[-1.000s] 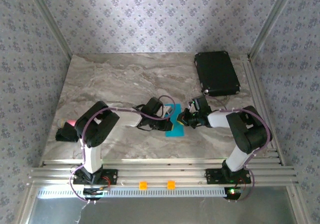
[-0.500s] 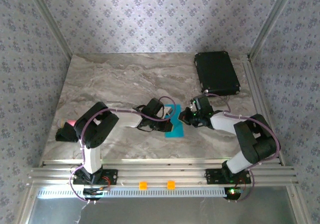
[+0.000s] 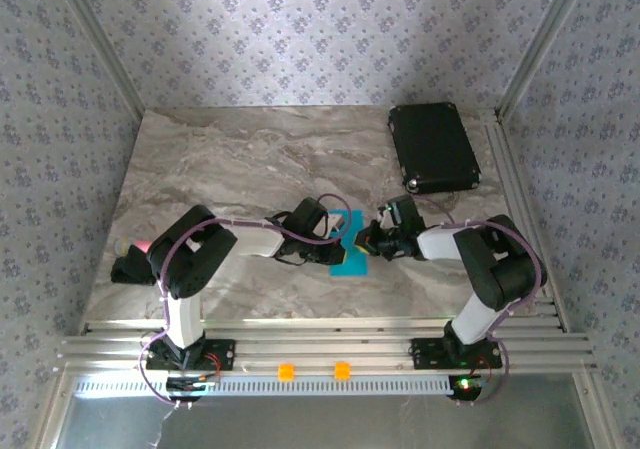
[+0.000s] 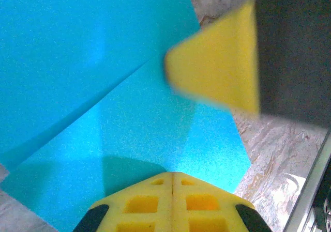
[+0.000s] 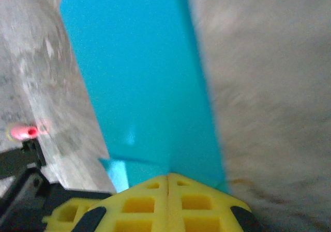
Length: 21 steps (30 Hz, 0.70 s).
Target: Fold a paper plane with a square sheet of paper (pick it up from the middle)
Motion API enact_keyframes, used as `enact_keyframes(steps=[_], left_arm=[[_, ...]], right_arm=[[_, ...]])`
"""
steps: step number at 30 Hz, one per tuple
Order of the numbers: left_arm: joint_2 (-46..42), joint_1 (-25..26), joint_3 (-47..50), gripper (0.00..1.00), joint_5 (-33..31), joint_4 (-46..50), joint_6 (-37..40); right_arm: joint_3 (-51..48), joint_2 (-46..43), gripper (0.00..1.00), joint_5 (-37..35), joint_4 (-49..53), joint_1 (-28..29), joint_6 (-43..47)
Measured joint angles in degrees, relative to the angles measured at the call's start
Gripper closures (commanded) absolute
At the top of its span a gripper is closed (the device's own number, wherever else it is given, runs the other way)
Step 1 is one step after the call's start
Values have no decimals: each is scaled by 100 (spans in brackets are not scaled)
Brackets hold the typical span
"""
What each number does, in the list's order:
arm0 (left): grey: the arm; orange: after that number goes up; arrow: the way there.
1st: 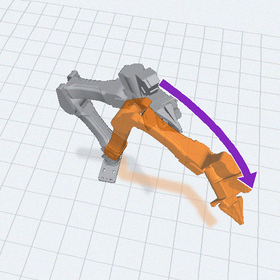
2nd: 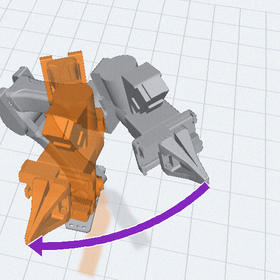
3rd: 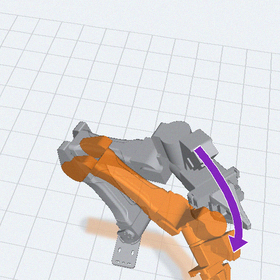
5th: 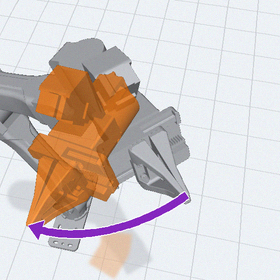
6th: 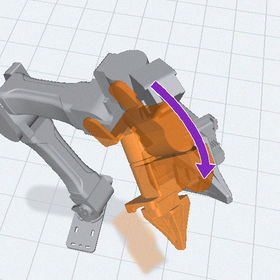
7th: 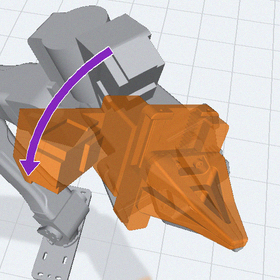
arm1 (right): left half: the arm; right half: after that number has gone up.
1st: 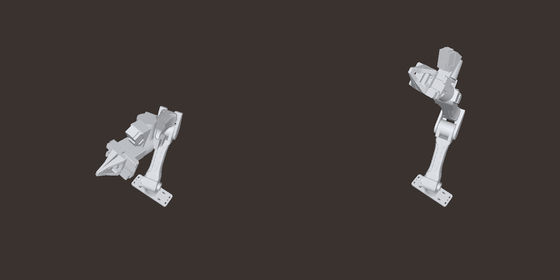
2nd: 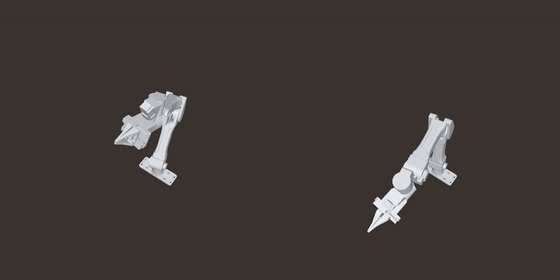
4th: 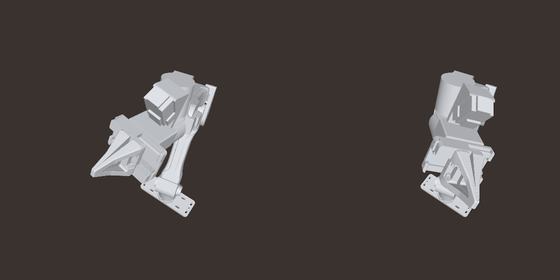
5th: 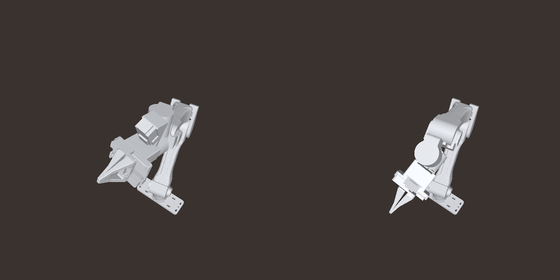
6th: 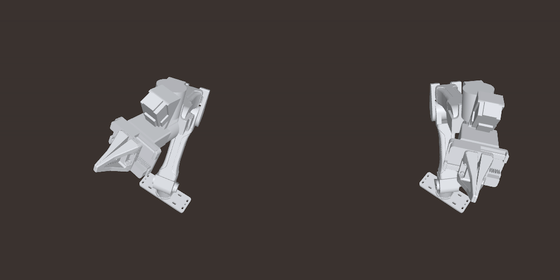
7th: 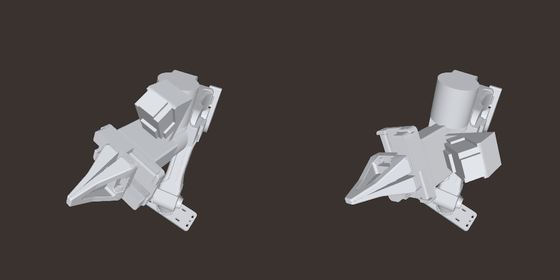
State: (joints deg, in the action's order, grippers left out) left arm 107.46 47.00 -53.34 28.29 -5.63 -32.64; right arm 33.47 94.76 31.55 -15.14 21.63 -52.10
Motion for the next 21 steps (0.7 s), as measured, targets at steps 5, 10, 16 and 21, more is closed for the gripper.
enact_keyframes(steps=[5, 10, 16, 21], left_arm=[[0, 4, 4, 100, -2, -4, -7], [0, 4, 4, 100, 0, -20, -52], [0, 4, 7, 100, -2, -22, -98], [0, 4, 4, 100, 0, -22, -111]], right_arm=[[103, -129, 100, -151, 382, -385, 173], [173, -468, 100, -352, 680, -299, 284], [238, -557, 100, -435, 597, 317, 210], [238, -140, 100, -391, 326, 603, 20]])
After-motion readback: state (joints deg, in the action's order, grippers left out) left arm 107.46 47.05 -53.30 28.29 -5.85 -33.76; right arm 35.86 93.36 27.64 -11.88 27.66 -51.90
